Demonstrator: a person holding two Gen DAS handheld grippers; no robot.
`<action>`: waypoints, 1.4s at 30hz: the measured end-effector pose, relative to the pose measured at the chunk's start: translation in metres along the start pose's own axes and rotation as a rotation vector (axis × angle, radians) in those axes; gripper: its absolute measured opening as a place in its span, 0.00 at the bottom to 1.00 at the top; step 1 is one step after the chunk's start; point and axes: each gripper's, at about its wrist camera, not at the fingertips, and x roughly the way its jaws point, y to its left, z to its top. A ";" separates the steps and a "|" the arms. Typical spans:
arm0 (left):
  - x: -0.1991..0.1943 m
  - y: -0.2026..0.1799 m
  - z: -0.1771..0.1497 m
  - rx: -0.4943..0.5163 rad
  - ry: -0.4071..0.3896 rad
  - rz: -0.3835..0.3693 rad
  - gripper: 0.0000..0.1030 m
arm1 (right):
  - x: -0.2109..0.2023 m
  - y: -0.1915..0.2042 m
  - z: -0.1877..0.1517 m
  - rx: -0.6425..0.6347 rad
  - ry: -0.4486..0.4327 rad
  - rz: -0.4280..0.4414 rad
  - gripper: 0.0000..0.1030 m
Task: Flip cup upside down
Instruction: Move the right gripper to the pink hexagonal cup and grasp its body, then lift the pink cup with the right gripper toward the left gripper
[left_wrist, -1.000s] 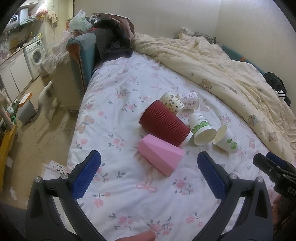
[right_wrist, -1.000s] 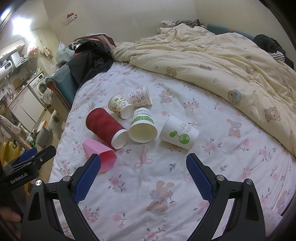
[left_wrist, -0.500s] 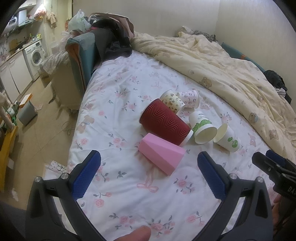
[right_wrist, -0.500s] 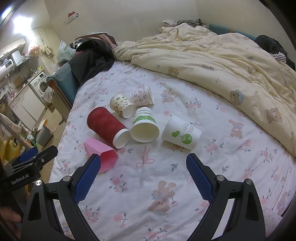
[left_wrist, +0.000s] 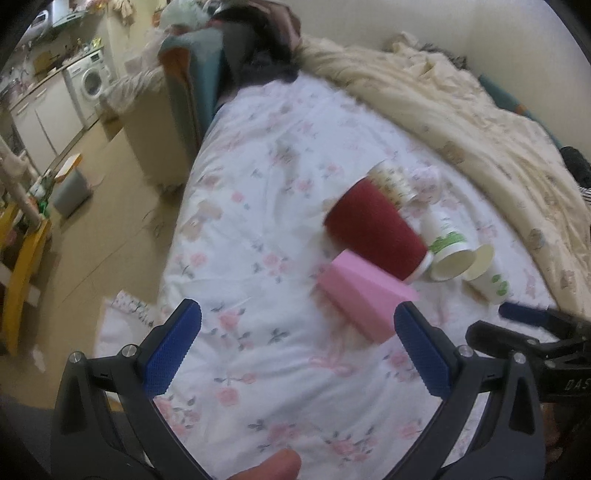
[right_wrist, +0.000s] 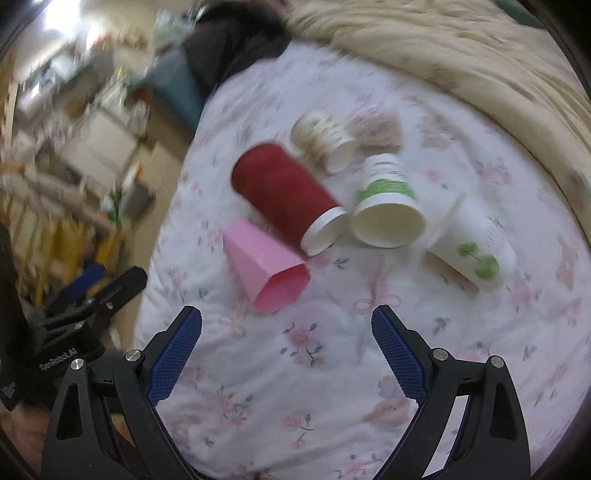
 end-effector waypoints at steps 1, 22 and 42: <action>0.002 0.003 0.000 -0.007 0.008 0.005 1.00 | 0.005 0.007 0.006 -0.047 0.013 -0.023 0.93; 0.032 0.038 0.000 -0.086 0.161 0.040 1.00 | 0.127 0.053 0.045 -0.344 0.351 -0.190 0.80; 0.020 0.020 -0.001 -0.053 0.127 0.015 1.00 | 0.042 -0.002 -0.016 -0.122 0.198 -0.197 0.67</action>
